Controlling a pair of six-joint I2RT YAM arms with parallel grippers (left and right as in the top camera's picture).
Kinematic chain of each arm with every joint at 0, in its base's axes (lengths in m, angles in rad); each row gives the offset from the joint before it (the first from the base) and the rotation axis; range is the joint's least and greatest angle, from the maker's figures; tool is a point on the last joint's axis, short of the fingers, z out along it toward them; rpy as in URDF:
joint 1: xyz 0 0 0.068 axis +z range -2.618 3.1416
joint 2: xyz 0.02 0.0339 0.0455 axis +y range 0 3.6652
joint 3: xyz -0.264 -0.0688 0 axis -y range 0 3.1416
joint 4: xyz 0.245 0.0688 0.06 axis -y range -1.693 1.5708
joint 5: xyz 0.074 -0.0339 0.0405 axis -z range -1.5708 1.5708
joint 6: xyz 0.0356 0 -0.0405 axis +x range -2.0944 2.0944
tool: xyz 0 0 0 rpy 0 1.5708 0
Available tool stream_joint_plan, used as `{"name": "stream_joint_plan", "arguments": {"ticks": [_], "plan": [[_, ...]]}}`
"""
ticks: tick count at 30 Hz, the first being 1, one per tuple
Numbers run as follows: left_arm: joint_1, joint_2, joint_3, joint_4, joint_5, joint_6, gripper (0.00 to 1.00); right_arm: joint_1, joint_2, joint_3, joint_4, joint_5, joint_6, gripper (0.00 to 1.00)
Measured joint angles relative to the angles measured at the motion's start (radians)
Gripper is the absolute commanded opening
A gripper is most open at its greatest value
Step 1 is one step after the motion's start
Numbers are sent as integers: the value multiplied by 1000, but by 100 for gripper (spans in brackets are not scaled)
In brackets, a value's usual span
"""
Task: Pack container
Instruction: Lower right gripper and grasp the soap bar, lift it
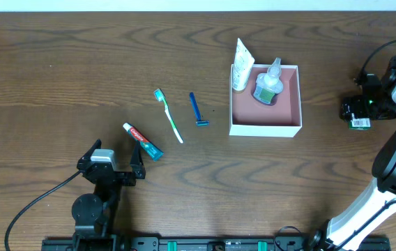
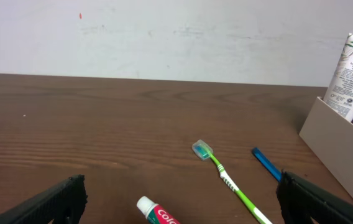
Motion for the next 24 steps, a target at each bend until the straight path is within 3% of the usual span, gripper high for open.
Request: {"name": "stream_joint_plan", "arguments": {"ticks": [18,21,24], "plan": [[0,0,0,0,0,0,98,0,36,-4,5,16,0,96],[0,0,0,0,0,0,98,0,39,-5,8,17,0,90],[0,0,0,0,0,0,98,0,39,-5,12,17,2,77]]}}
